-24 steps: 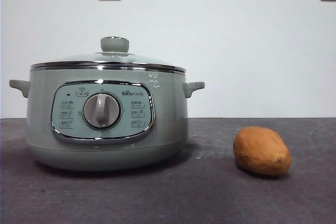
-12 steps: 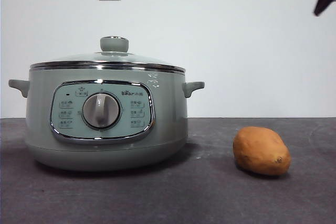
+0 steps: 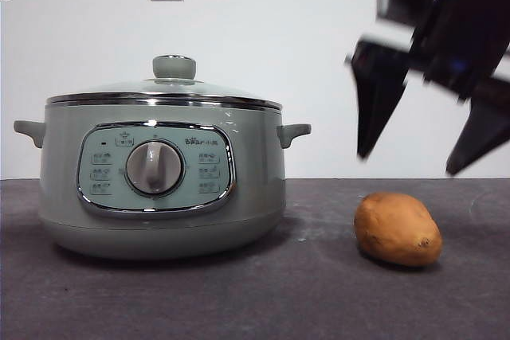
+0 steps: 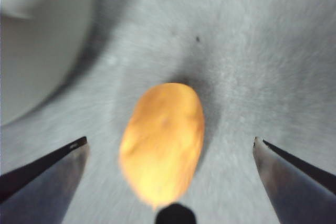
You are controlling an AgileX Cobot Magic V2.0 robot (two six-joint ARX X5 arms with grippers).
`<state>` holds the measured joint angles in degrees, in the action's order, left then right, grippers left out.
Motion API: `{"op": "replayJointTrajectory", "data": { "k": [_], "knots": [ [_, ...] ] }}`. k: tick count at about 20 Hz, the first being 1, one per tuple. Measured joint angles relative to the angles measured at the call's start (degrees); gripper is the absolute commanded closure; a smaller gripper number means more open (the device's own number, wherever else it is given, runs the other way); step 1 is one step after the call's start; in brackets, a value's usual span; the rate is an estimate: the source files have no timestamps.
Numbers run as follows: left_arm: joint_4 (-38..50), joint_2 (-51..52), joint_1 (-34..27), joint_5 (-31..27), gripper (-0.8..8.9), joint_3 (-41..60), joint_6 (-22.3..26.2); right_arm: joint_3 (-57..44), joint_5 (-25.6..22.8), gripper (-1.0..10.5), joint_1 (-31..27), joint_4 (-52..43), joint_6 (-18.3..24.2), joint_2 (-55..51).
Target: Pick up the potato,open the lid,put the potato in the pot,close the lid
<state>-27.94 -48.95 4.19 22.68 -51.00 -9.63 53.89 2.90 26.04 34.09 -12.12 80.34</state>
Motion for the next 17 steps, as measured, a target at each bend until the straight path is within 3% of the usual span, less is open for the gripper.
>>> {"op": "replayJointTrajectory", "data": {
  "k": [4,6,8,9,14,17],
  "knots": [
    [-0.7,0.0,0.0,0.0,4.63,0.0,0.0,0.0,1.4,4.0,0.2,-3.7,-1.2,8.3],
    [-1.0,0.0,0.0,0.0,4.63,0.0,0.0,0.0,1.6,5.9,0.2,-3.9,-2.1,10.6],
    [-1.3,0.0,0.0,0.0,4.63,0.0,0.0,0.0,1.6,8.8,0.2,-4.0,-2.7,10.9],
    [-1.5,0.0,0.0,0.0,4.63,0.0,0.0,0.0,1.6,9.7,0.3,-4.1,-2.9,10.8],
    [-3.1,0.0,0.0,0.0,4.63,0.0,0.0,0.0,1.6,9.6,0.9,-3.6,-3.1,8.5],
    [-3.3,0.0,0.0,0.7,4.63,0.0,0.0,0.0,3.2,9.6,1.4,0.4,-3.1,1.0]
  ]
}}
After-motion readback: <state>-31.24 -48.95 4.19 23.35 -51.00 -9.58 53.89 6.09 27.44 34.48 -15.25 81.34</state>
